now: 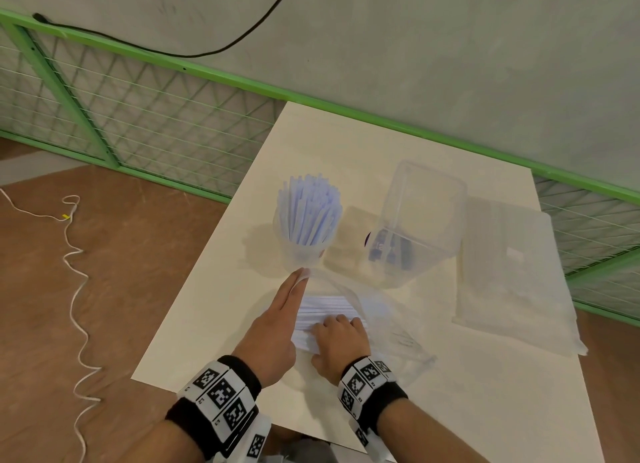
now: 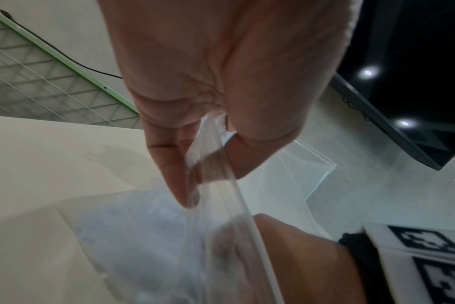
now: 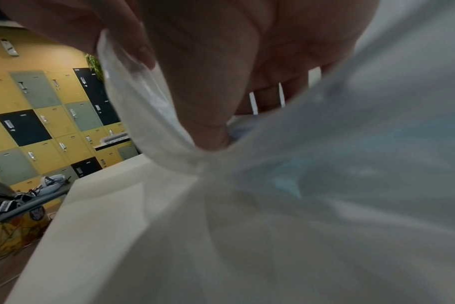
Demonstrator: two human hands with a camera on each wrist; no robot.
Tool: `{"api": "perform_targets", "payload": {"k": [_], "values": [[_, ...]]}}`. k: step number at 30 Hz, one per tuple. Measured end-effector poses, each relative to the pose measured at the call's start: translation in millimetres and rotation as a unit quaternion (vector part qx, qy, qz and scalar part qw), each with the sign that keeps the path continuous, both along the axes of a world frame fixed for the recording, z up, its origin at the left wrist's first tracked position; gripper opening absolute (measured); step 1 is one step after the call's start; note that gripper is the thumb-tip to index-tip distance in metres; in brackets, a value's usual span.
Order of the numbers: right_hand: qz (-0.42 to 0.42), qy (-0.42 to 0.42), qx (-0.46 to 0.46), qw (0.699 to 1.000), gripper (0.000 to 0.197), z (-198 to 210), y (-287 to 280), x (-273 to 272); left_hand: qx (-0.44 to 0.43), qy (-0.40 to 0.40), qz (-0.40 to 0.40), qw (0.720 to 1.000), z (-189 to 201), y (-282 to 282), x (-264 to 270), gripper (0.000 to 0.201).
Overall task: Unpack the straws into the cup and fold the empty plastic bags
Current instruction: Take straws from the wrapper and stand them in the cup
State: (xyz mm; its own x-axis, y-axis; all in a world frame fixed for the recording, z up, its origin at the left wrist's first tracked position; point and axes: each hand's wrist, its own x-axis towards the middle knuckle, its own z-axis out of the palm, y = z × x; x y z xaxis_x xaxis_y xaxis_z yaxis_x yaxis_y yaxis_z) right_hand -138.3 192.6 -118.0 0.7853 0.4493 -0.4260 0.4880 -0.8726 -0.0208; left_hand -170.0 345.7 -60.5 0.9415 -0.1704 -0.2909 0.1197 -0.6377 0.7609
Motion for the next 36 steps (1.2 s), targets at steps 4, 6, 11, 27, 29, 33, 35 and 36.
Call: {"api": "perform_targets", "payload": {"k": [4, 6, 11, 27, 29, 33, 35, 36], "values": [[-0.023, 0.006, 0.029, 0.999, 0.035, 7.0, -8.2, -0.4, 0.01, -0.002, -0.003, 1.0, -4.6, 5.5, 0.6, 0.11], [-0.055, 0.028, 0.057, 0.996, 0.035, 10.3, -15.9, 0.9, 0.014, -0.005, -0.001, 1.0, -5.3, 7.8, 0.7, 0.11], [-0.118, -0.005, 0.116, 0.986, 0.025, 26.2, -36.4, 4.7, 0.015, 0.001, 0.016, 1.0, -0.5, 10.8, 4.1, 0.108], [-0.325, 0.118, 0.583, 0.736, 0.009, 63.4, -30.0, -10.1, 0.012, -0.014, 0.005, 1.0, -1.2, 12.0, 5.3, 0.109], [-0.323, 0.084, 0.592, 0.734, 0.01, 66.2, -30.1, -10.3, 0.013, -0.01, 0.009, 1.0, -0.7, 11.9, 5.2, 0.109], [-0.289, 0.019, 0.547, 0.786, 0.014, 69.2, -35.3, -8.6, 0.015, 0.002, 0.017, 1.0, 2.3, 12.3, 5.3, 0.108], [-0.267, 0.013, 0.478, 0.837, 0.023, 65.0, -39.4, -8.0, 0.016, 0.005, 0.021, 1.0, 3.2, 11.6, 5.2, 0.107], [-0.273, 0.018, 0.463, 0.843, 0.02, 64.8, -40.5, -7.2, 0.015, 0.007, 0.022, 1.0, 3.4, 11.4, 5.2, 0.107]]}}
